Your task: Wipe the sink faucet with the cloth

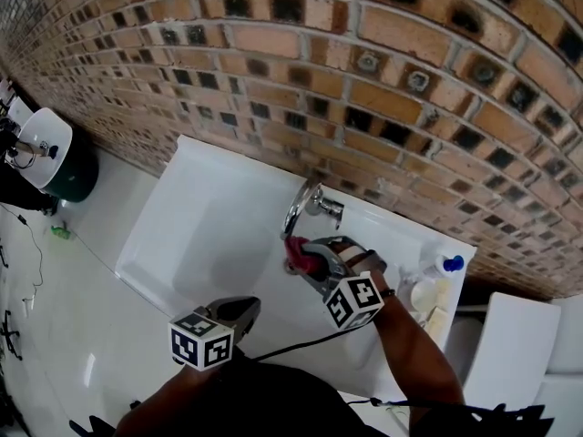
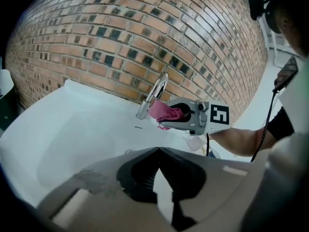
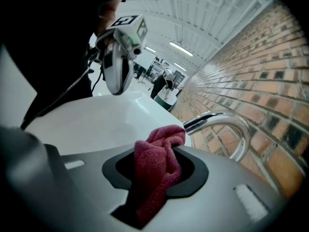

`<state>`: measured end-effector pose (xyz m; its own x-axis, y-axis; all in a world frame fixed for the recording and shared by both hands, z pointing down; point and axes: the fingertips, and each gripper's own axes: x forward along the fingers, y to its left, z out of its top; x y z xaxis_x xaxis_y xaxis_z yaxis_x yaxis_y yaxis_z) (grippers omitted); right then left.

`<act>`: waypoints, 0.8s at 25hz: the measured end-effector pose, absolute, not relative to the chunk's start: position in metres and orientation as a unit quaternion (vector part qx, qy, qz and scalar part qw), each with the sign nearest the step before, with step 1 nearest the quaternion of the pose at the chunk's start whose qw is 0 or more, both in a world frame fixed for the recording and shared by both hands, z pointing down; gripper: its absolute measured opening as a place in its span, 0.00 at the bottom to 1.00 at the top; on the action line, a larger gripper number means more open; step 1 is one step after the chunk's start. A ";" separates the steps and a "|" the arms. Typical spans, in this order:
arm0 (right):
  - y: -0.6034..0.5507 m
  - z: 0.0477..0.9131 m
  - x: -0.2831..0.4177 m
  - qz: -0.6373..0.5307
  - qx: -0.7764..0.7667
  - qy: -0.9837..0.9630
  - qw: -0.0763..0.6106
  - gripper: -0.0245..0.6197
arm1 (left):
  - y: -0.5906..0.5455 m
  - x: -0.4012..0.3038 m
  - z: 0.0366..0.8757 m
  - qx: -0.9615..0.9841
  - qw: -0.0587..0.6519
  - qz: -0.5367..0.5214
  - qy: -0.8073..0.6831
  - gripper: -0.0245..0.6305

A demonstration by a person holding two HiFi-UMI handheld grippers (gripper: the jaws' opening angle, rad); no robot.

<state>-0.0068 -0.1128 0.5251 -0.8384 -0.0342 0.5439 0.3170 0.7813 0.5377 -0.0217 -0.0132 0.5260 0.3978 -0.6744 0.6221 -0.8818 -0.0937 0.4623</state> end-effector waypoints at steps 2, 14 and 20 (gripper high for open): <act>-0.125 0.504 -0.002 -0.256 -0.049 -0.936 0.235 0.23 | -0.014 -0.026 0.526 0.729 0.407 0.127 -0.536 0.04; -0.291 0.455 0.015 0.266 0.182 -0.944 0.066 0.23 | -0.025 -0.031 0.531 0.734 0.413 0.126 -0.524 0.04; -0.318 0.495 -0.007 0.441 0.151 -0.883 0.054 0.23 | -0.028 -0.032 0.538 0.730 0.428 0.117 -0.520 0.04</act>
<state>-0.0071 -0.3178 0.4951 -0.9486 -0.2191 0.2284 -0.3142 0.5650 -0.7629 -0.0320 -0.0278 0.5379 0.4323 -0.6587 0.6158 -0.8592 -0.0935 0.5030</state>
